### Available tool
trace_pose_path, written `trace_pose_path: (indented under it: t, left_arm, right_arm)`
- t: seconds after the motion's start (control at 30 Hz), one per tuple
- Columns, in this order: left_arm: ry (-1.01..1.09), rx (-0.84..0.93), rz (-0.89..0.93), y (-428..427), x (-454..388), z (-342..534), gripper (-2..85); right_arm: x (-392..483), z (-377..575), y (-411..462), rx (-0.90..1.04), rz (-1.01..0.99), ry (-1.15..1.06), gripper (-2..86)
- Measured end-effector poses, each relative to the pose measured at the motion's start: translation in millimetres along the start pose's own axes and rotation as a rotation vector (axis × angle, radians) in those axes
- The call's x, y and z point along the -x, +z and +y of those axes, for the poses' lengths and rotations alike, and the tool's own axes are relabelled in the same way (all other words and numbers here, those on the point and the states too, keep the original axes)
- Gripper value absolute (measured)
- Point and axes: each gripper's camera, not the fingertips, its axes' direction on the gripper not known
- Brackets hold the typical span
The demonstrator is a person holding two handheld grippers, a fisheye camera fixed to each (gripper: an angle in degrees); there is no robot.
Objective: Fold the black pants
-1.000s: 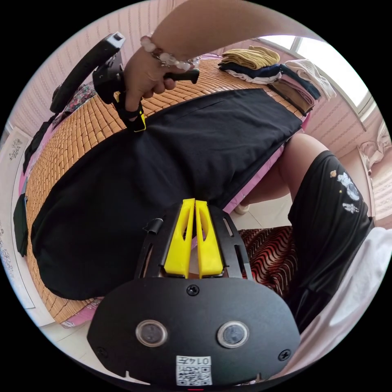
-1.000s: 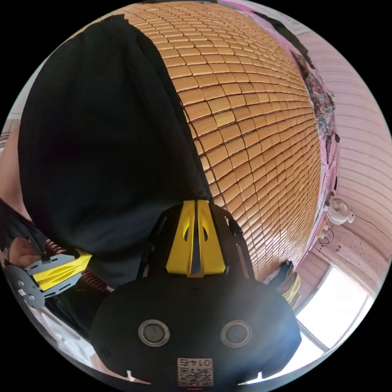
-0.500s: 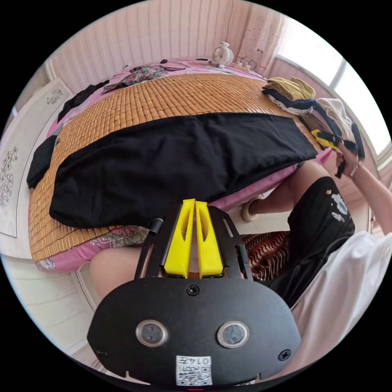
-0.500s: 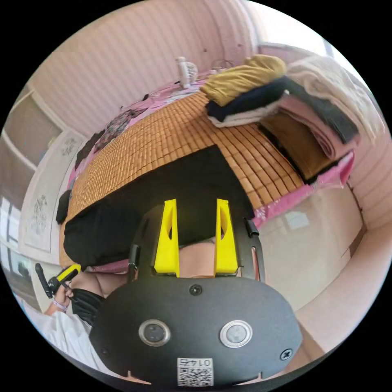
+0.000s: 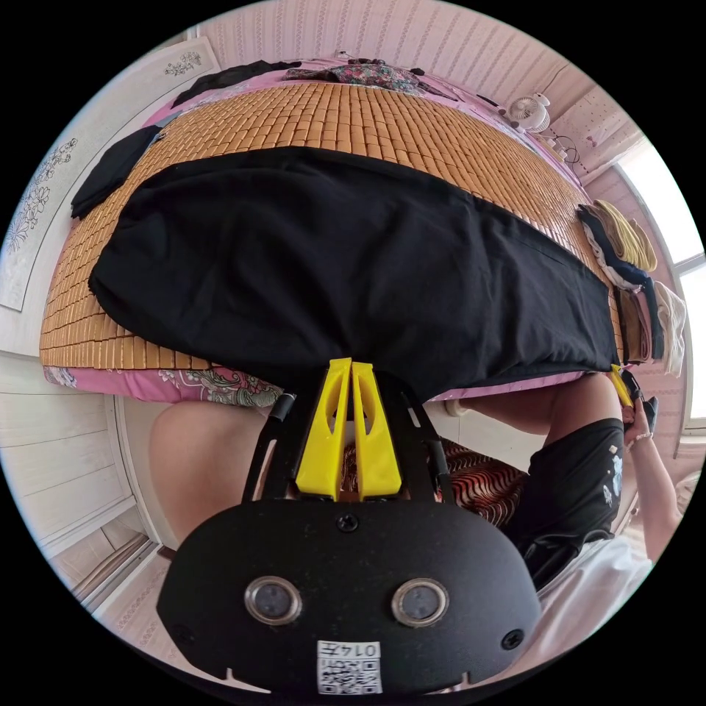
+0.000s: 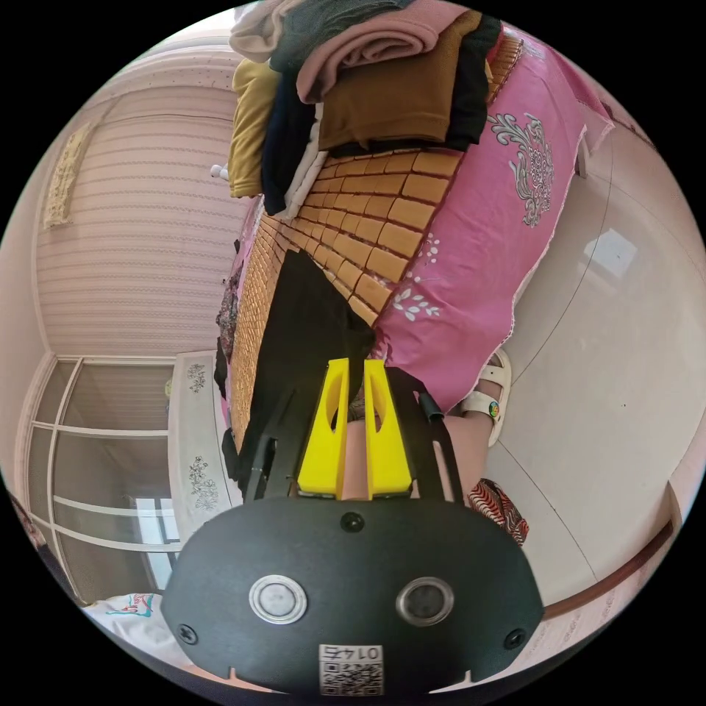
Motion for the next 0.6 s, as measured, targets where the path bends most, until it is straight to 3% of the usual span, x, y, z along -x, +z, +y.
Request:
trace_pose_path:
  t: [0.2,0.33,0.47,0.6]
  left_arm:
    - [0.004,0.007,-0.001,-8,3,-20,-0.7]
    - [0.104,0.026,0.101,-8,-9,-36,-0.7]
    - [0.225,0.017,0.186,-4,-47,-56,-0.7]
    - [0.304,0.020,0.261,-5,-90,-79,-0.7]
  right_arm:
    - [26,-6,-59,-0.083,-0.175,-0.144,1.4]
    - [64,-13,-100,-0.217,-0.345,-0.274,1.1]
    - [121,-12,-146,-0.332,-0.454,-0.433,1.1]
    - [201,7,-166,-0.321,-0.529,-0.632,1.1]
